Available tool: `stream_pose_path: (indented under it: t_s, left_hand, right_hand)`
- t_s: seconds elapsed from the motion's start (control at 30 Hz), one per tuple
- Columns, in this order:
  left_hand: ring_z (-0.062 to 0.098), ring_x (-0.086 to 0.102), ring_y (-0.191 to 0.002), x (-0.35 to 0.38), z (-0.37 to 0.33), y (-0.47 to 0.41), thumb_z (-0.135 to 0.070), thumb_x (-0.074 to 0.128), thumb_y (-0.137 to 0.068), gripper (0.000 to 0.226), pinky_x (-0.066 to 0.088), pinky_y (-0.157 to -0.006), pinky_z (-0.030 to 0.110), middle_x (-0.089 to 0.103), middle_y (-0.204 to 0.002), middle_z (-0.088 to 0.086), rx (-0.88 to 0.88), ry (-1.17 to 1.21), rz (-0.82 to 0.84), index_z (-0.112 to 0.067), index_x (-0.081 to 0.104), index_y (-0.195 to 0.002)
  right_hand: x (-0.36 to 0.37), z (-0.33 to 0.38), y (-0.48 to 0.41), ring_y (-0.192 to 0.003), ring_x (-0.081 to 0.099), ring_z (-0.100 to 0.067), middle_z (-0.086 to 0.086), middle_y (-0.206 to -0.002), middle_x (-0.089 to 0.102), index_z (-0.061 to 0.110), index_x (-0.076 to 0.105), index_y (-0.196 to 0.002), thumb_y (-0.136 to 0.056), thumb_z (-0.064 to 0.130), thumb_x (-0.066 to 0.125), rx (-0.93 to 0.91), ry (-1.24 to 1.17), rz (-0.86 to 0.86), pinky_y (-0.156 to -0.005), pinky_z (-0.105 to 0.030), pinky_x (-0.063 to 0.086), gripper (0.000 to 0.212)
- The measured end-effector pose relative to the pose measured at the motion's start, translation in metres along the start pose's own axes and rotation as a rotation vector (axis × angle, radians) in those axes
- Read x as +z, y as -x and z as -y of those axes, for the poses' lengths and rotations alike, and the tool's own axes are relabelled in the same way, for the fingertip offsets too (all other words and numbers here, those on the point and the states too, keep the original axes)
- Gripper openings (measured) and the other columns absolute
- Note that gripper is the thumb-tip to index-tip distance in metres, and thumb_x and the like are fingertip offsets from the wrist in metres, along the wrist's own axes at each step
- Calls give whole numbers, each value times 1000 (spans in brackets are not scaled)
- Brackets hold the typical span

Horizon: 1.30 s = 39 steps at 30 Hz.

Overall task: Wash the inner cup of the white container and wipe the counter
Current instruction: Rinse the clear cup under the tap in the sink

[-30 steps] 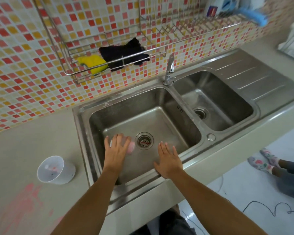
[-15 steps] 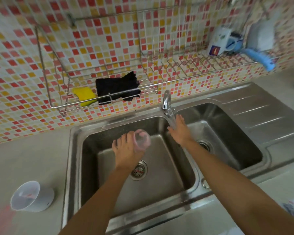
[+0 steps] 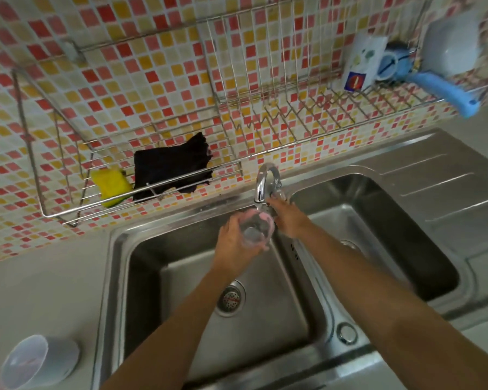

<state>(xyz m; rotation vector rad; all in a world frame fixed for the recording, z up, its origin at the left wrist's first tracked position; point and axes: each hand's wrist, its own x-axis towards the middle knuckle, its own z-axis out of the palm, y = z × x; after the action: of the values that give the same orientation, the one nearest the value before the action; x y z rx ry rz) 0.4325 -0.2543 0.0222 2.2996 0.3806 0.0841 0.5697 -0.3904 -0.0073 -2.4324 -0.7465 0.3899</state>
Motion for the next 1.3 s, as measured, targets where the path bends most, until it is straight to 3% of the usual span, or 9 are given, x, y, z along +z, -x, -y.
stream_pose_path:
  t_s: [0.13,0.23,0.33,0.57,0.7,0.87,1.03,1.13,1.3]
  left_hand:
    - [15,54,-113,7,-21,5,-38,85,-54,84,50,-95,35,56,-122,-7,14,89,-27,-27,46,-127]
    - [10,59,-106,14,-28,7,-30,88,-58,79,51,-86,23,58,-118,-9,-4,149,-35,-24,47,-125]
    - [5,60,-101,16,-30,9,-28,90,-59,79,50,-81,16,60,-116,-10,-42,219,-78,-21,48,-125]
    - [12,59,-104,14,-29,8,-33,89,-57,81,52,-85,27,59,-115,-7,-61,222,-89,-25,46,-125]
    - [9,59,-103,9,-28,4,-32,89,-59,81,46,-75,8,59,-116,-10,-65,242,-93,-24,47,-126]
    - [13,58,-106,10,-23,-1,-38,89,-54,83,54,-88,33,59,-116,-9,-6,201,-78,-28,47,-125]
    - [11,58,-106,9,-18,3,-34,90,-56,84,53,-86,27,58,-117,-10,20,229,-100,-25,47,-127]
    - [11,58,-105,8,-15,4,-36,90,-56,82,54,-86,27,59,-116,-9,19,229,-116,-26,46,-125]
    - [7,58,-105,6,-14,3,-31,90,-59,77,48,-78,8,58,-119,-9,-3,280,-134,-34,44,-121]
  right_hand:
    - [1,-7,-11,-117,53,-31,-8,-141,48,37,40,-133,-90,26,59,15,46,27,-100,-42,45,48]
    - [5,-14,-19,-126,49,-25,0,-148,41,45,34,-132,-91,26,59,1,103,47,-102,-41,40,51]
    - [10,-23,-26,-126,49,-24,0,-146,43,36,42,-132,-89,19,62,-28,108,43,-104,-36,40,49]
    - [12,-26,-26,-118,54,-24,-3,-138,49,29,48,-130,-87,14,63,-12,51,0,-98,-35,47,48]
    - [14,-28,-23,-110,57,-26,-7,-129,55,23,52,-127,-88,16,61,-41,12,-55,-93,-37,50,41]
    - [15,-19,-24,-94,62,-23,-6,-110,64,18,63,-105,-88,17,59,47,-35,-194,-82,-31,51,17]
    - [2,-19,-27,-82,64,-26,-10,-90,69,13,67,-97,-94,24,54,270,-289,-446,-73,-28,47,18]
    - [0,-24,-24,-84,66,-29,-14,-91,70,10,65,-104,-96,25,53,265,-341,-478,-76,-34,51,21]
    - [-2,-16,-23,-89,64,-34,-19,-97,69,5,62,-107,-97,20,48,291,-325,-483,-79,-37,50,23]
